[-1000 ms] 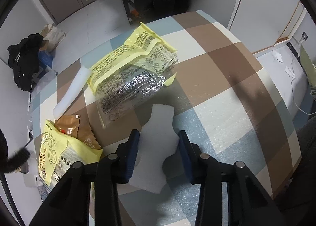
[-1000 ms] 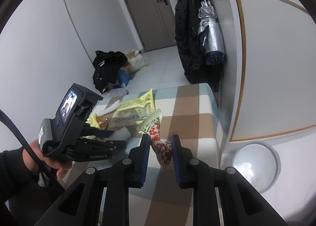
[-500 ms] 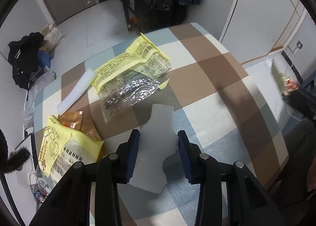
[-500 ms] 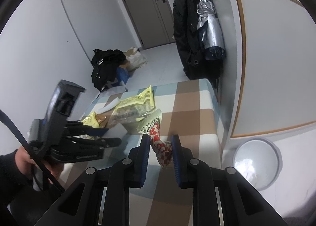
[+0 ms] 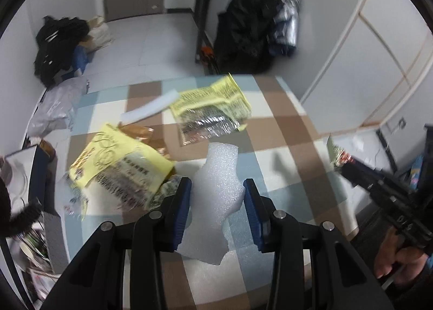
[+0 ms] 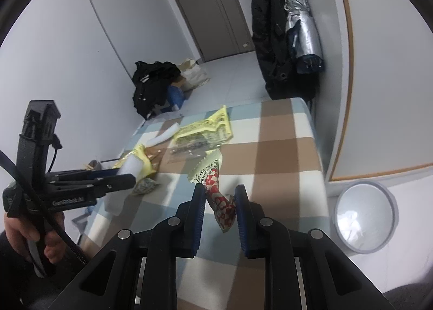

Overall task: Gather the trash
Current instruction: 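Grasp the white foam piece with the left tool while the right tool holds the wrapper, then carry the foam piece and red-patterned wrapper over the bin with both tools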

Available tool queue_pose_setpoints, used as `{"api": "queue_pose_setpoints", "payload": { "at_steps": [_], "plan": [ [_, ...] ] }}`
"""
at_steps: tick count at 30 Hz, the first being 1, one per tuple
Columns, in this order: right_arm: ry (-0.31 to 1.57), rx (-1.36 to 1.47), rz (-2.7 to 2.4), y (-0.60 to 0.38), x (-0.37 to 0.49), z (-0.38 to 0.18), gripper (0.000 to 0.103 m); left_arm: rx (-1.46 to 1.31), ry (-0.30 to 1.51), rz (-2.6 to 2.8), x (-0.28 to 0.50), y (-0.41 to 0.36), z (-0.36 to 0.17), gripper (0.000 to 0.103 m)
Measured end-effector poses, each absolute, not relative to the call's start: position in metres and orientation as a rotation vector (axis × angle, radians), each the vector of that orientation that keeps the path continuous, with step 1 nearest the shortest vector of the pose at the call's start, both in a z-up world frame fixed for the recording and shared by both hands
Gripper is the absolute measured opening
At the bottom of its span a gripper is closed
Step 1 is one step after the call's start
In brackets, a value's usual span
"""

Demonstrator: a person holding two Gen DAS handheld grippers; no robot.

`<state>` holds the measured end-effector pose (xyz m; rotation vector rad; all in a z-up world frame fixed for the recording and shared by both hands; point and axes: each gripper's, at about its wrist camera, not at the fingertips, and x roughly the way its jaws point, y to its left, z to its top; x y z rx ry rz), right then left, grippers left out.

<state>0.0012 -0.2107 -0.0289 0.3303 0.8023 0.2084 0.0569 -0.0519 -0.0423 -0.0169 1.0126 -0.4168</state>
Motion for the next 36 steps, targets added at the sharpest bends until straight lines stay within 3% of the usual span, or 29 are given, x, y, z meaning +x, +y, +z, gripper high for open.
{"api": "queue_pose_setpoints", "payload": {
  "at_steps": [20,36],
  "plan": [
    [0.693,0.329,0.274,-0.196,-0.013,0.043,0.021,-0.171,0.826,-0.444,0.023,-0.018,0.015,0.034],
    [0.547,0.310,0.118,-0.309,-0.047,0.098,0.021,-0.049,0.764,-0.686,0.029,-0.140,0.053,0.034]
  ]
}}
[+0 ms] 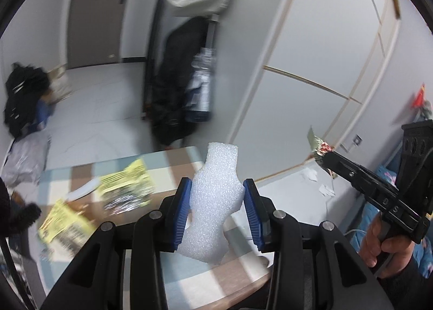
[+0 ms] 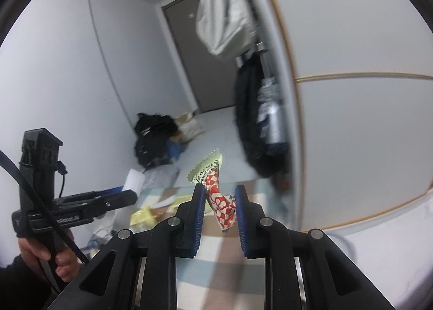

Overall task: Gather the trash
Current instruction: 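Carry the foam piece and red-patterned wrapper over the bin with both tools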

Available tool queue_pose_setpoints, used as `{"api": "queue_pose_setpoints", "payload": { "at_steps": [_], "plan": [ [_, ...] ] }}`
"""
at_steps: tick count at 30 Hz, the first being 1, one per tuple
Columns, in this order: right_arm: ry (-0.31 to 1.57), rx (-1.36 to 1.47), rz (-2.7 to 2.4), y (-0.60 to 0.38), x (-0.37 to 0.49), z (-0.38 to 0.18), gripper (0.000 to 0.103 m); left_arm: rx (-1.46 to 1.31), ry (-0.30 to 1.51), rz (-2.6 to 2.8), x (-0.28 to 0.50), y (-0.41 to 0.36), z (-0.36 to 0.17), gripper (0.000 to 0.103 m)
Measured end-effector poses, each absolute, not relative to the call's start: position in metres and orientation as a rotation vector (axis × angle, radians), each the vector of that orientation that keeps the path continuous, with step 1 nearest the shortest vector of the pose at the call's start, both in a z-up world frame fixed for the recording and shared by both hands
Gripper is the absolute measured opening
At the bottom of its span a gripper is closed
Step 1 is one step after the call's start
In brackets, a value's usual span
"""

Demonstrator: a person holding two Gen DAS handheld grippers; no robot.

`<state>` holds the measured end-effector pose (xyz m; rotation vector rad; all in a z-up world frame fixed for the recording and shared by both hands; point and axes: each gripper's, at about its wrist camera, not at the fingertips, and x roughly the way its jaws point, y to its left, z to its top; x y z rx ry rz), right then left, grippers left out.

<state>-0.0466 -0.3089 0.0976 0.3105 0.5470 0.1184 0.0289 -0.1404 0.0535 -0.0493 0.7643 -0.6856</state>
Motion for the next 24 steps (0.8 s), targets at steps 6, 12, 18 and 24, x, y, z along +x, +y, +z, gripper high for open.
{"api": "queue_pose_setpoints", "payload": {
  "at_steps": [6,12,18,24],
  "plan": [
    [0.576,0.332,-0.016,-0.368,-0.054,0.079,0.021,-0.013,0.825,-0.798,0.039,-0.207,0.041,0.034],
    [0.647,0.341,-0.117,-0.418,-0.060,0.045,0.021,0.044,0.914,-0.886,0.049,-0.273,0.012,0.034],
    [0.742,0.436,-0.182,-0.469,-0.055,-0.008,0.021,0.043,1.047,-0.918,0.064,-0.319,-0.031,0.034],
    [0.861,0.542,-0.173,-0.499,-0.033,-0.078,0.021,0.060,1.133,-0.903,0.079,-0.341,-0.062,0.034]
  ]
}}
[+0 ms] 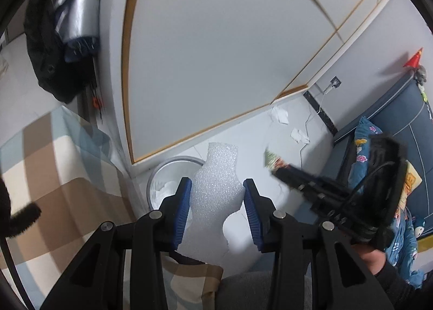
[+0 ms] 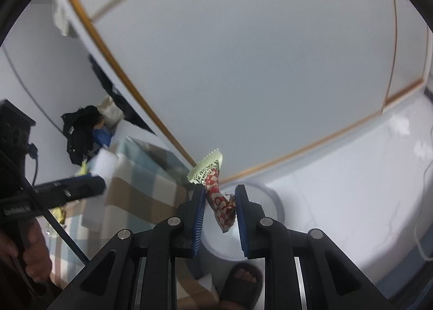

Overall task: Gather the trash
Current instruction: 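Carry the foam piece and red-patterned wrapper over the bin with both tools, then open the right tool over the bin while the left tool opens, dropping the foam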

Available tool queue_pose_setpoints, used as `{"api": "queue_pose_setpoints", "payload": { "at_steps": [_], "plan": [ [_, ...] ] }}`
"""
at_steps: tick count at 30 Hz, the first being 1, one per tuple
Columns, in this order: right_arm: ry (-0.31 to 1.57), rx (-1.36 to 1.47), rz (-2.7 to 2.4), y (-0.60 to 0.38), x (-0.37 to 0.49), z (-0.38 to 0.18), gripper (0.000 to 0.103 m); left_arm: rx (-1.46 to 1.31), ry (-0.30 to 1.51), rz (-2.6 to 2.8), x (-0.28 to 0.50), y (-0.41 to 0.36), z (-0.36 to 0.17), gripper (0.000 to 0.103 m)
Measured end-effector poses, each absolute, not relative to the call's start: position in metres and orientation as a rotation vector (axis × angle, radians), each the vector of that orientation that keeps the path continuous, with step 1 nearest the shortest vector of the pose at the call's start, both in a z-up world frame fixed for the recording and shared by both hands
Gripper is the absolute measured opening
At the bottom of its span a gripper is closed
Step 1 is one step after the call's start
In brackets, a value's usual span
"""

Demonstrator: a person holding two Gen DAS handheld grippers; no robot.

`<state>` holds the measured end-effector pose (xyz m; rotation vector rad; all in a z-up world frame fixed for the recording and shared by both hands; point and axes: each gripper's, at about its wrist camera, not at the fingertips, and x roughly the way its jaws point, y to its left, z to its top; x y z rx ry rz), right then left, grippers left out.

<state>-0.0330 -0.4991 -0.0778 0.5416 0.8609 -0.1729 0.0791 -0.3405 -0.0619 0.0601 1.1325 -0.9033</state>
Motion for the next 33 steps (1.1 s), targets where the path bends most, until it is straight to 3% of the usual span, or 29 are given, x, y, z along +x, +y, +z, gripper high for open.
{"api": "queue_pose_setpoints", "payload": {
  "at_steps": [8,15,33],
  "plan": [
    [1.025,0.643,-0.128,-0.502,0.001,-0.167,0.021,0.091,1.226,-0.883,0.090,-0.361,-0.093,0.034],
    [1.097,0.686,-0.115,-0.501,0.010,-0.209,0.024,0.097,1.291,-0.865,0.100,-0.371,-0.112,0.034],
    [1.055,0.760,-0.215,-0.531,-0.027,-0.219,0.047,0.127,1.417,-0.820,0.109,-0.396,-0.147,0.034]
  ]
}}
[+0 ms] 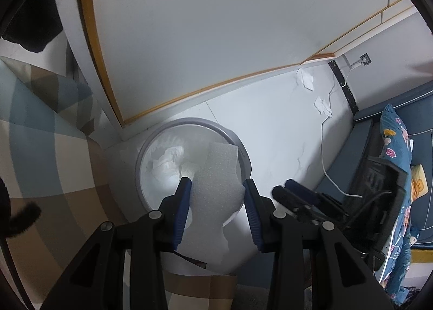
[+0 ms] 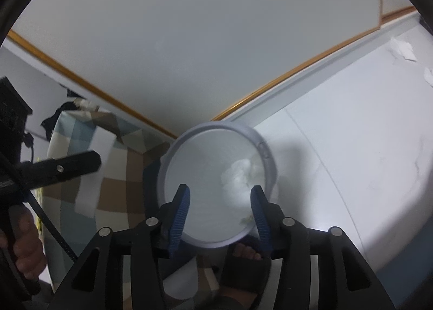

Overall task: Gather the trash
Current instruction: 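Open the right tool over the bin while the left tool opens, dropping the foam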

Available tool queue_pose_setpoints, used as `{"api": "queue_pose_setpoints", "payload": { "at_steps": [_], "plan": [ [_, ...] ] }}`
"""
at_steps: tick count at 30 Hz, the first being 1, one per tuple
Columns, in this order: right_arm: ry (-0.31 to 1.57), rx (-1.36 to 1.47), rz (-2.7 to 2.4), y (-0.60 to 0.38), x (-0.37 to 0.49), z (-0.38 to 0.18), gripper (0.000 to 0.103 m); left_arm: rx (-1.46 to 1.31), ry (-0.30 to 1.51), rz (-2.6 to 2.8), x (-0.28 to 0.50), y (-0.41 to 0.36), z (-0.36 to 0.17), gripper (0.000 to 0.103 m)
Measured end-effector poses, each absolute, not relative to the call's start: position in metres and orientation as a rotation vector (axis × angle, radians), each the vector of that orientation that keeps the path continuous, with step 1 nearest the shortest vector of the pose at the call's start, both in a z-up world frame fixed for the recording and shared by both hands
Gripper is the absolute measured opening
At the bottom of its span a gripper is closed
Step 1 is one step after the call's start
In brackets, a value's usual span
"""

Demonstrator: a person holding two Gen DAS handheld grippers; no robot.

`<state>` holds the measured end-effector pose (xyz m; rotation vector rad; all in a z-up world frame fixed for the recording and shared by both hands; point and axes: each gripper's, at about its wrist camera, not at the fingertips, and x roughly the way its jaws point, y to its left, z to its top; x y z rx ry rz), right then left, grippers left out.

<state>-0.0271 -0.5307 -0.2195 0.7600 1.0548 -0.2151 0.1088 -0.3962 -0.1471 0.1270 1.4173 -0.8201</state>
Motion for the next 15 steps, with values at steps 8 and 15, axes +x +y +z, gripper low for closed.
{"api": "queue_pose_setpoints", "payload": {
  "at_steps": [8,15],
  "plan": [
    [1.030,0.801,-0.262,-0.536,-0.042,-0.215,0.057,0.156,1.475,-0.810,0.108,-0.405,-0.158,0.035],
    [1.026,0.806,-0.271,-0.537,-0.046,-0.211,0.063,0.157,1.465,-0.792,0.107,-0.406,-0.160,0.056]
  ]
}}
